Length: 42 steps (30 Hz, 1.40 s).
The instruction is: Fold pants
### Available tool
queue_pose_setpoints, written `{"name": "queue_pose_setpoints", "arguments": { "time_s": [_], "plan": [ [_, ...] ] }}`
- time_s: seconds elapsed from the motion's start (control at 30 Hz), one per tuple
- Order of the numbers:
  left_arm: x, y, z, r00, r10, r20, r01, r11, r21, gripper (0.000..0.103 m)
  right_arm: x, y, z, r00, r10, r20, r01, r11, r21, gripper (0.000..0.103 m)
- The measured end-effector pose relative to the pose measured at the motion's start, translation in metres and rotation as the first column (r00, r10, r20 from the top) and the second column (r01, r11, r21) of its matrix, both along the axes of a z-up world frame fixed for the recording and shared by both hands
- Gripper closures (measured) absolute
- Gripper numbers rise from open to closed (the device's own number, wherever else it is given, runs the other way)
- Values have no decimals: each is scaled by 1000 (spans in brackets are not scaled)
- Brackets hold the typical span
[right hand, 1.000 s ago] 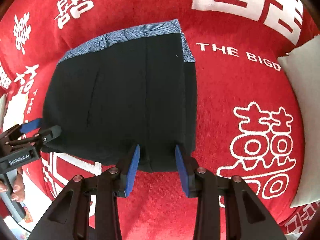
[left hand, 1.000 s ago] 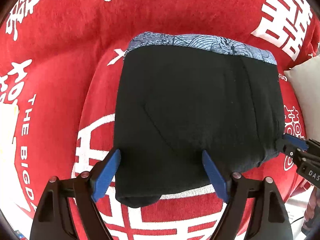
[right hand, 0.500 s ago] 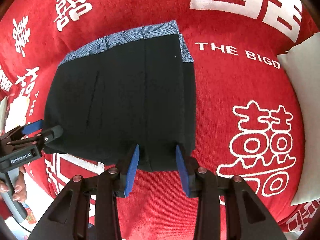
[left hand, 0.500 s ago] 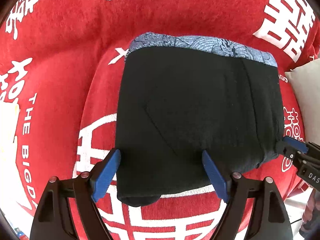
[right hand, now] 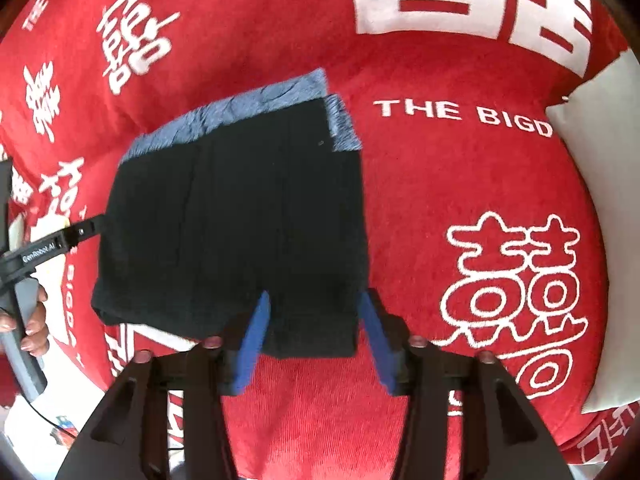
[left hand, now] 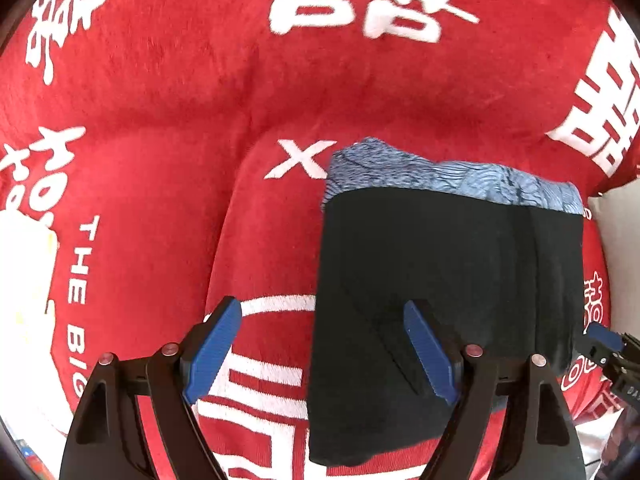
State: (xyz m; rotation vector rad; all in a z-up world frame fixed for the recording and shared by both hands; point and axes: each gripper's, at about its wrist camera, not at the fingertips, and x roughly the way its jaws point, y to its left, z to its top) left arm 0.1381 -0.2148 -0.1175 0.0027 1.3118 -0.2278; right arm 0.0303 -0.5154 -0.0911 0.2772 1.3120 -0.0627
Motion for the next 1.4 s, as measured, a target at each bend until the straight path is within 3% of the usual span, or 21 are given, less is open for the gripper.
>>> {"name": "queue_pose_setpoints", "arguments": {
  "time_s": [0.27, 0.33, 0.5, 0.77, 0.87, 0.97, 1.1, 1.2, 1.27, 1.4],
  "plan": [
    [11, 1, -15, 997, -52, -65, 47, 996, -78, 19, 12, -25, -3, 1000, -25, 6, 24, 993, 119, 37],
    [15, 1, -17, 994, -71, -82, 62, 992, -112, 19, 16, -29, -9, 1000, -19, -5, 19, 987, 159, 31],
    [28, 3, -26, 984, -123, -130, 94, 973, -213, 19, 24, -43, -23, 1000, -25, -15, 29, 963, 268, 30],
    [45, 1, -49, 959, -187, -212, 98, 923, -371, 19, 40, -73, -58, 996, -86, -38, 93, 849, 520, 30],
    [49, -3, -57, 953, -202, -227, 94, 907, -411, 19, 46, -76, -68, 998, -60, -31, 67, 828, 556, 30],
    [50, -11, -63, 949, -219, -229, 105, 900, -423, 10, 50, -79, -77, 999, -31, -31, 44, 801, 597, 30],
    [48, -24, -70, 944, -243, -222, 122, 885, -449, 10, 52, -85, -86, 1000, 19, -22, 0, 760, 650, 29],
    [45, -30, -68, 951, -240, -193, 138, 892, -432, 10, 55, -86, -88, 999, 39, -15, -19, 748, 663, 29],
    [43, -32, -65, 956, -233, -177, 140, 896, -421, 14, 57, -85, -89, 999, 23, -38, 8, 749, 663, 33],
    [35, -36, -51, 965, -229, -125, 165, 907, -388, 28, 55, -82, -83, 999, -18, -42, 42, 746, 665, 56]
  ]
}}
